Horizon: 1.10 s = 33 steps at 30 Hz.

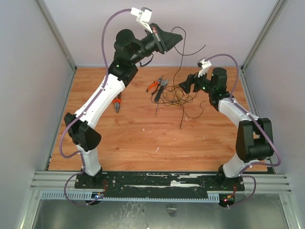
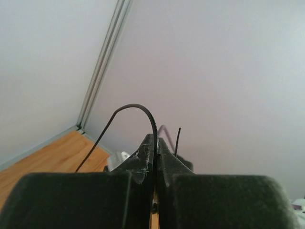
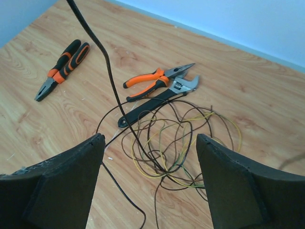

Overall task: Zip-tie the wires
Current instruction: Untie the cable at the center of the board.

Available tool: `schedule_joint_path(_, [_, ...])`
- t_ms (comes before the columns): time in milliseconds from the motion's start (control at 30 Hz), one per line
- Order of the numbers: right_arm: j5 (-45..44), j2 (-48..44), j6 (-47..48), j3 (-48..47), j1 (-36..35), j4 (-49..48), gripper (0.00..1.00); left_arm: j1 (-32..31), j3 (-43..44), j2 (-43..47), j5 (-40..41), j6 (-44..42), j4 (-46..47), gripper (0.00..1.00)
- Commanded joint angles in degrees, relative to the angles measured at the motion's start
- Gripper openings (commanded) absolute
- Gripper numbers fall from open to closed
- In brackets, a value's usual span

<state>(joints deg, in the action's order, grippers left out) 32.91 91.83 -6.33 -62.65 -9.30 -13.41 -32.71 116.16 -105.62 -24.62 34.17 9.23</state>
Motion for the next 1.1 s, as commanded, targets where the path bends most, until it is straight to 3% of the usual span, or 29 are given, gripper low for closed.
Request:
schedule_joint_path(0, [3.33, 2.29, -1.36, 0.7, -2.19, -3.99, 0.78, -0.25, 3.71, 2.4, -1.61, 1.06, 0.79, 0.0])
schedule_joint_path(133, [3.12, 6.93, -1.83, -1.09, -4.96, -4.58, 0.76, -0.28, 3.99, 3.51, -1.88, 1.46, 0.78, 0.0])
schedule_joint_path(433, [-2.53, 14.59, -4.16, -2.78, -7.38, -6.22, 0.52, -0.16, 4.0, 7.32, -0.97, -0.52, -0.56, 0.0])
schedule_joint_path(667, [-6.43, 13.69, -4.47, -3.65, -7.34, -4.94, 0.13, 0.45, -0.28, 13.39, -1.66, -1.73, -0.84, 0.0])
schedule_joint_path(800, [-8.78, 9.74, -3.83, -6.98, -7.33, -2.45, 0.0, 2.54, -7.83, 19.43, -1.57, -0.84, 1.11, 0.0])
schedule_joint_path(1067, [-15.7, 2.79, -1.62, -19.67, -6.79, 1.44, 0.0, 8.49, -33.4, 34.77, 0.75, 3.76, 9.41, 0.0])
